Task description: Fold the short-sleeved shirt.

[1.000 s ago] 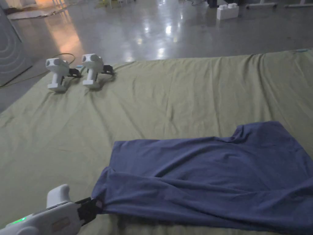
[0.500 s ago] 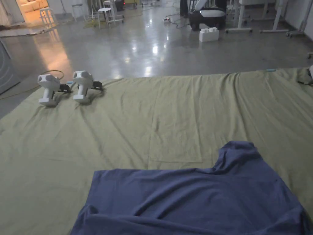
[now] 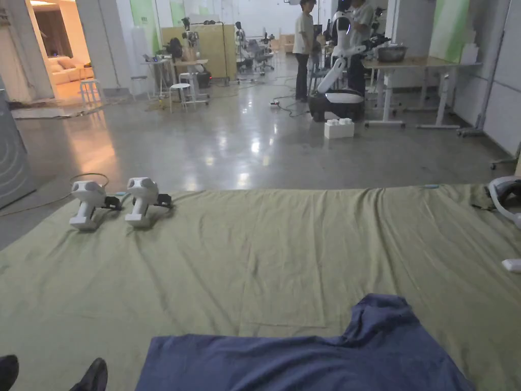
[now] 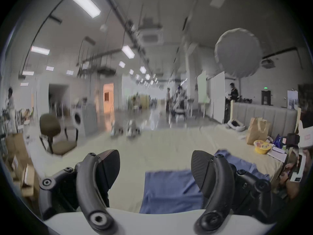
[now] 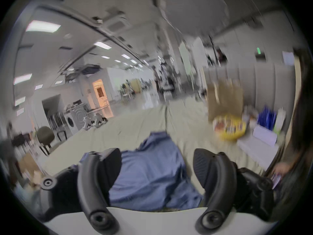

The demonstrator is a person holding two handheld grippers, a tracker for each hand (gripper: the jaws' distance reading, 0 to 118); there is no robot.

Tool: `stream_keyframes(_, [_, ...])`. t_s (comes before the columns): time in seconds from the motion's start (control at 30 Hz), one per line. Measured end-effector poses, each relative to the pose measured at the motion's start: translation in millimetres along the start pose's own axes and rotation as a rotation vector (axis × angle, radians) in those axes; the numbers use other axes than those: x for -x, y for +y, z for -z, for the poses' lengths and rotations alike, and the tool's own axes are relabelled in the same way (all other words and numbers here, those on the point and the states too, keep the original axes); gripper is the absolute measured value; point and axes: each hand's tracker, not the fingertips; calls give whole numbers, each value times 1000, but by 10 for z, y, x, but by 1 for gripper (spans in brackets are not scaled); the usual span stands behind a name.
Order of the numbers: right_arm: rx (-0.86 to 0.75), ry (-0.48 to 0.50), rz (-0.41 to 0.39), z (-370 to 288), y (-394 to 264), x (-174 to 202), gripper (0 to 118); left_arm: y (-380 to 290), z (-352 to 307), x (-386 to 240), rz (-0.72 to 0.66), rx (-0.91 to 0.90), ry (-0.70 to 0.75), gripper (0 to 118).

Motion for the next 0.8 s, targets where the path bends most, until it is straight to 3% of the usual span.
stream_keyframes(0.03, [-11,-5,-56,-6,71,89,99,100,-31,-64,6,-18,-17,97])
stream_keyframes(0.1, [0,-28,-93,-13,178,265,100,241,-68,-193,-8,-10,-25,97])
stream_keyframes(0.23, [-47,105,-70,-99,266,443,92,295,-83,-310,-99,-12,-68,97])
stream_keyframes(0.27, [-47,86,-96,-105,279,514,73,289,-71,-298,-121,-7,-90,97])
stream_keyframes(0.33, [-80,39,-188,-104,284,646,5,266,-89,-295,-150,-25,-120,89])
stream_keyframes(0.37, [-103,-17,-230,-101,270,679,3,273,-90,-299,-147,-22,-120,67])
stream_keyframes(0.4, [-102,21,-210,-97,272,693,3,278,-85,-289,-140,-8,-115,29])
stream_keyframes(0.43, [-80,55,-203,-82,306,696,3,277,-71,-303,-108,20,-95,1])
stream_keyframes(0.47, [-84,77,-181,-74,311,708,3,261,-60,-328,-59,32,-26,1])
stream_keyframes(0.53, [-102,83,-177,-28,308,754,2,252,2,-294,-46,72,-119,1])
stream_keyframes(0.7, [-84,92,-201,188,340,865,2,108,215,-280,-24,126,-91,1])
stream_keyframes(0.8, [-49,104,-218,385,287,877,2,-72,594,-185,-92,225,-107,1])
